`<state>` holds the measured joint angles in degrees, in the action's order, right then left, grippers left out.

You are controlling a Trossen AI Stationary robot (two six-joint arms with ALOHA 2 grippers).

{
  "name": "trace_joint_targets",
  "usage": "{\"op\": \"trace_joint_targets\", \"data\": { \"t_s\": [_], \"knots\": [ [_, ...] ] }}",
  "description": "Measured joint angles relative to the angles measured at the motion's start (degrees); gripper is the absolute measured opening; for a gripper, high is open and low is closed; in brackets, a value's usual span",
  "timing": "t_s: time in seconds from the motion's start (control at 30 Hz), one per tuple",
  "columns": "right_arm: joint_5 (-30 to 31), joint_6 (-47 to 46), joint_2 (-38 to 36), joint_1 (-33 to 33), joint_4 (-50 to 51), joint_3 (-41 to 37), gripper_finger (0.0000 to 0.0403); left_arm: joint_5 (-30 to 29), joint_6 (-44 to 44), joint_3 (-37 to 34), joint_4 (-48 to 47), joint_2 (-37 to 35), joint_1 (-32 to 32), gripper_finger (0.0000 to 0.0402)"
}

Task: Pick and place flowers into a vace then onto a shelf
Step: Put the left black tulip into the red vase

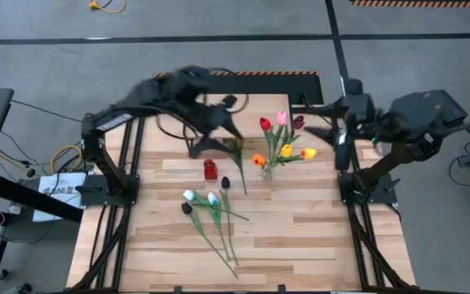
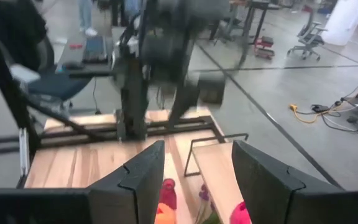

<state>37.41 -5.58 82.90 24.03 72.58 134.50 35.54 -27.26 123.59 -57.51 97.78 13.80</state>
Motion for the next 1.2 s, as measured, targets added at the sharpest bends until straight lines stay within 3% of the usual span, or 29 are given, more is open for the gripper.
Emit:
{"op": "trace_joint_targets", "data": {
  "t_s": [0.1,0.17,0.4,0.87,1.2],
  "knots": [
    [-0.1,0.8,1.8,1.1,0.4,-0.1,0.0179,1.3,1.0,9.9,-7.5,0.0,0.0,0.0199],
    [-0.1,0.9,3.1,1.9,0.3,0.0,0.0179,1.8,3.9,10.7,-6.6,-2.2,0.0,0.0199],
    [0.2,0.1,9.2,4.8,-2.9,-0.1,0.0179,-7.7,13.7,1.1,-3.2,-16.8,-0.3,0.0199],
    [3.3,-16.6,20.2,9.8,-5.0,0.0,0.0179,-9.0,20.2,-24.1,3.4,-40.9,-3.6,0.0199],
    [3.2,-40.7,32.3,13.1,-5.4,0.0,0.0179,-7.0,22.3,-34.9,6.3,-50.4,-3.6,0.0199]
  ]
}}
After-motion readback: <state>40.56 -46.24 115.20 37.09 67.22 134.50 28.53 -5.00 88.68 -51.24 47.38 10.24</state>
